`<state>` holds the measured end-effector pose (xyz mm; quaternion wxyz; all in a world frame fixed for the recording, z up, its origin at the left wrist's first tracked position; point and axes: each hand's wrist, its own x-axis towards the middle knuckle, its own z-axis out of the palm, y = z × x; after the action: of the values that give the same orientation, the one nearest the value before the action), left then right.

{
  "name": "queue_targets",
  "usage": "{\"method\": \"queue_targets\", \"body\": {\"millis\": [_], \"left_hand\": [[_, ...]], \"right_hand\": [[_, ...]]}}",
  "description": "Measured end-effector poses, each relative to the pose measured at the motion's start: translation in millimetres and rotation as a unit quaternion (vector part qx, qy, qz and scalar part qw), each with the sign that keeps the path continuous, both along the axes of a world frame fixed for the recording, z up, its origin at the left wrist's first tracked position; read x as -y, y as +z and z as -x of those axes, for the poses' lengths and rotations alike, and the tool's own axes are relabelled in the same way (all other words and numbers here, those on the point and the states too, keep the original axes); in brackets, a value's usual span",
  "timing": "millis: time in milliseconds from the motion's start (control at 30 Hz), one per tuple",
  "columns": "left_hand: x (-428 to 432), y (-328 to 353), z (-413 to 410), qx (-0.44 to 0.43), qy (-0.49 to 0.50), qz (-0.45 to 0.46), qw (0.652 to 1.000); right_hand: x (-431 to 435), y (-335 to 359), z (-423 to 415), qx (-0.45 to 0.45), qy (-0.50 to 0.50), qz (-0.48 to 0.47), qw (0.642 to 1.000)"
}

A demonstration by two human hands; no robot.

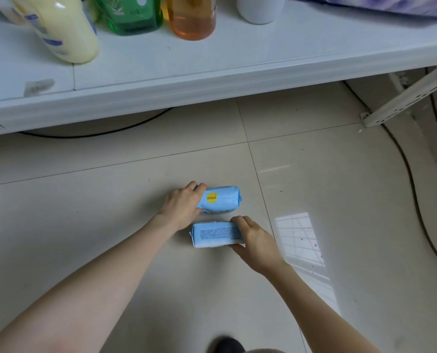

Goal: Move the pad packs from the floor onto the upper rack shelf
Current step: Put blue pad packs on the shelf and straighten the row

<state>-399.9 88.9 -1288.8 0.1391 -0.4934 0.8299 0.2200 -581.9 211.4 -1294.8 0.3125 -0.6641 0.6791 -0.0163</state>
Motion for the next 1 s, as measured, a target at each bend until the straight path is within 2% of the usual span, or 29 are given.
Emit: {"method": "queue_targets", "body": {"millis": [167,367,600,1000], "left_hand": [[-4,21,-8,-0.009,0.022,-0.001,1.0],[-5,86,-24,-0.027,0.057,0.001,0.998],[-16,201,-32,-0.043,0.075,0.006,0.996],[-31,435,-50,-0.072,0.099,0.039,0.992]], "right_hand": [[-4,24,6,0.008,-0.027,-0.015,0.999],[-13,89,11,0.013,-0.038,-0.028,0.999],[-10,204,10,0.012,-0.038,-0.036,0.999],[-7,424,-1,0.078,-0.045,-0.01,0.996]]}}
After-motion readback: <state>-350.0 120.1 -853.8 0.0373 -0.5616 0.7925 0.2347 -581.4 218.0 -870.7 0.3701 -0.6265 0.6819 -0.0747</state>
